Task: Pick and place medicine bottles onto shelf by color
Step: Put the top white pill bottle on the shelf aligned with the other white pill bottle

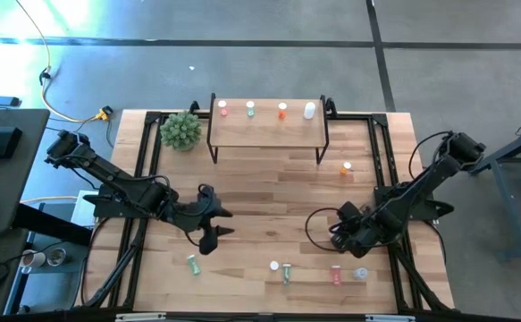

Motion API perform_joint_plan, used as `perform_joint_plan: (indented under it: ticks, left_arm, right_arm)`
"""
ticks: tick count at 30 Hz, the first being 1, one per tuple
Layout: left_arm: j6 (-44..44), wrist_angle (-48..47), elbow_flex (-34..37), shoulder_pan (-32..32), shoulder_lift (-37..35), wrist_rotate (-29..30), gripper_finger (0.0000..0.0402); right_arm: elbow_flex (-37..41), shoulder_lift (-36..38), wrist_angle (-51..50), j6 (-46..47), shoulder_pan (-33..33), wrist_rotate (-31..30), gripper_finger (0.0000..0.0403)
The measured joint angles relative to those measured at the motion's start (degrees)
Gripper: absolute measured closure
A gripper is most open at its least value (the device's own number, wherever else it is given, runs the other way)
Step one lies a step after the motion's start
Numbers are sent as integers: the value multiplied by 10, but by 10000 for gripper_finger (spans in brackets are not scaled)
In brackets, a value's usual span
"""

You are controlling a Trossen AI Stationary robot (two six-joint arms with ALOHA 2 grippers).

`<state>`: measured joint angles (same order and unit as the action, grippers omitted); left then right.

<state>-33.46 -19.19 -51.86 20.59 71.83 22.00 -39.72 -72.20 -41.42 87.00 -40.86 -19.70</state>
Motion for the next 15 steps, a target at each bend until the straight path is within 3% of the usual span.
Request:
perform_joint_plan:
  ticks: [7,15]
  left_arm:
    - [53,-3,0,-12,0,80,179]
    - [106,-3,0,-43,0,123,179]
  right_arm:
    - [-60,0,0,-39,37,-28,277]
    - [-145,0,-10,-235,155,-17,277]
